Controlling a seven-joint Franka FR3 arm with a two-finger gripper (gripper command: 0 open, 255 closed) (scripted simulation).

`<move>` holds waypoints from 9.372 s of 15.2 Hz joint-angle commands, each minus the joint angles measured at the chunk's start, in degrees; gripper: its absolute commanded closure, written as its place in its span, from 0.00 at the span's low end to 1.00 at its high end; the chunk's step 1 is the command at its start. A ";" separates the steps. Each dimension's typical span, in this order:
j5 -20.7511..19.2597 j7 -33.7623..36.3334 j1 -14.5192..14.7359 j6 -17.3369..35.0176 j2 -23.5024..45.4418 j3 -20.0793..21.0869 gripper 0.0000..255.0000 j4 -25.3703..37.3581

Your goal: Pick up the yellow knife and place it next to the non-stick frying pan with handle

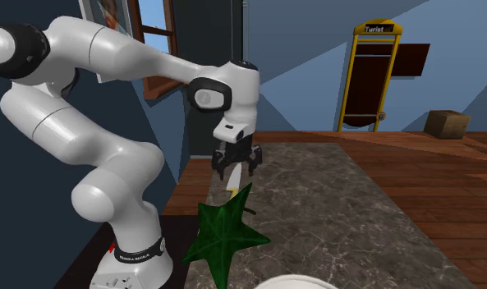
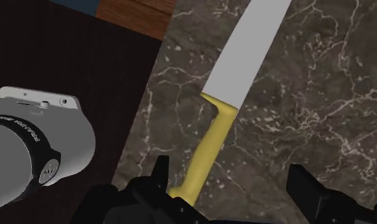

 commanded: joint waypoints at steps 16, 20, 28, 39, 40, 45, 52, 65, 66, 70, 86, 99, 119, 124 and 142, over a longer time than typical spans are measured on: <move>10.39 8.38 0.55 11.52 6.94 8.61 0.00 -5.09; 10.38 8.38 0.54 11.51 6.94 8.61 1.00 -5.09; 10.38 8.38 0.55 11.52 6.94 8.61 1.00 -5.09; 5.53 10.69 0.02 0.78 1.07 3.74 1.00 0.02; 5.13 10.87 -0.05 -0.10 0.72 3.34 1.00 0.57; 3.25 11.75 -0.46 -4.31 -0.64 1.44 1.00 3.49; -0.60 9.66 -2.05 -8.64 -2.47 -3.11 1.00 5.04; -17.81 -9.58 -13.89 -9.20 0.09 -21.35 1.00 3.64; -19.08 -11.02 -14.85 -8.93 1.00 -22.63 1.00 4.06; -23.77 -16.55 -18.37 -7.59 5.47 -27.49 1.00 6.48; -33.27 -36.20 -26.29 -3.15 31.04 -43.40 1.00 26.63; -28.21 -52.30 -31.08 -6.40 57.16 -51.76 1.00 54.60; -16.67 -62.99 -48.50 -22.94 97.15 -51.03 1.00 109.46; -16.70 -63.32 -47.54 -18.62 96.55 -51.12 1.00 104.36; -16.42 -63.76 -46.63 -12.49 97.01 -50.97 0.00 98.49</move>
